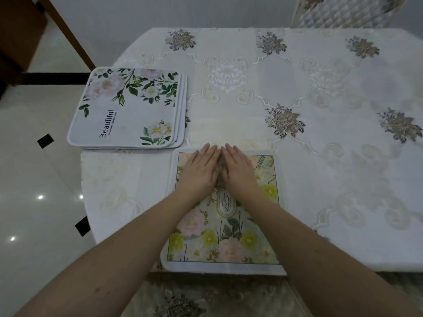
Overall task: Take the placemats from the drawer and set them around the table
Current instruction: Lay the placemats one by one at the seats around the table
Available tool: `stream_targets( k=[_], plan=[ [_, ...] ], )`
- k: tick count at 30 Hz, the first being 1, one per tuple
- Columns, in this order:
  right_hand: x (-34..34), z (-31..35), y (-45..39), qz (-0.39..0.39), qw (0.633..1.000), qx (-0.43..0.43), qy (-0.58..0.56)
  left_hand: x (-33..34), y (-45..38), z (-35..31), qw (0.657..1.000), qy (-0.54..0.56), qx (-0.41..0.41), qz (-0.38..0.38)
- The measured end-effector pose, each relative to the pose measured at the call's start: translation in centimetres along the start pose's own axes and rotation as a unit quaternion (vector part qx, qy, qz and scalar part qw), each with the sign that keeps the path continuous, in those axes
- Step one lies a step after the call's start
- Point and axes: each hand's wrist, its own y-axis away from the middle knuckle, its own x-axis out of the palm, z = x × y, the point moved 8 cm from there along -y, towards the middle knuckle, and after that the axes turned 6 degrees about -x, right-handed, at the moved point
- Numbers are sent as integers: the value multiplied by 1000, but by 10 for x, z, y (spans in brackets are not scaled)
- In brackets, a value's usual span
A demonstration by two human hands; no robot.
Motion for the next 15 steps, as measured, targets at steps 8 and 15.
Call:
stream_targets(
  k=[8,15],
  plan=[
    [17,0,0,15,991,-14,132,18,-1,7,997,-59,-38,25],
    [11,-10,5,25,992,24,118,20,0,11,997,-41,-54,23]
  ],
)
